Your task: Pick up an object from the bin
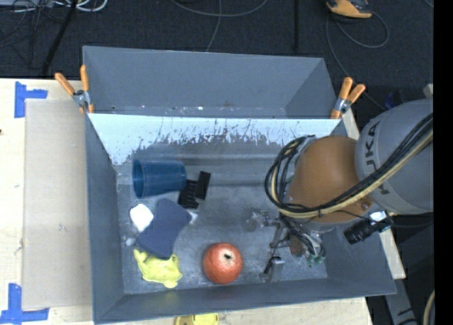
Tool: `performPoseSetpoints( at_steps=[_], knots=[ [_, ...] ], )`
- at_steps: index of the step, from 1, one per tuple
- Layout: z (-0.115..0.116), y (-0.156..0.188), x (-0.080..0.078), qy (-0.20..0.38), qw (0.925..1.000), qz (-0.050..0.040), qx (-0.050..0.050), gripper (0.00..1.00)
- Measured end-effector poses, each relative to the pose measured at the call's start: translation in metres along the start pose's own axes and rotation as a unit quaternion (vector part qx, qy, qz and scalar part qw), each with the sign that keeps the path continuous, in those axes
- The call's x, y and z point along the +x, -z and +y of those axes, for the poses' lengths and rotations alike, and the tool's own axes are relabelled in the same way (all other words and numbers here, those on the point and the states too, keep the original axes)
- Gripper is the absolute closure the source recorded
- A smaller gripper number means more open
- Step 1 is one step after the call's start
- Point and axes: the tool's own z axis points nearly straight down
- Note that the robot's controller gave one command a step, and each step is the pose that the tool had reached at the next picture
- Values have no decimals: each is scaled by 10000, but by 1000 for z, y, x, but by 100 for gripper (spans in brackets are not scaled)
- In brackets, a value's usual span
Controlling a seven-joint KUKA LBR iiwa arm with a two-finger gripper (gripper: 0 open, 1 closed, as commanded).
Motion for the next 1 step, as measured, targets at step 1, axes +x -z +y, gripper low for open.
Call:
performPoseSetpoints(
  at_steps=[1],
  knots=[
    [30, -31, 8, 66, 9999, -81, 1, 0]
  ],
)
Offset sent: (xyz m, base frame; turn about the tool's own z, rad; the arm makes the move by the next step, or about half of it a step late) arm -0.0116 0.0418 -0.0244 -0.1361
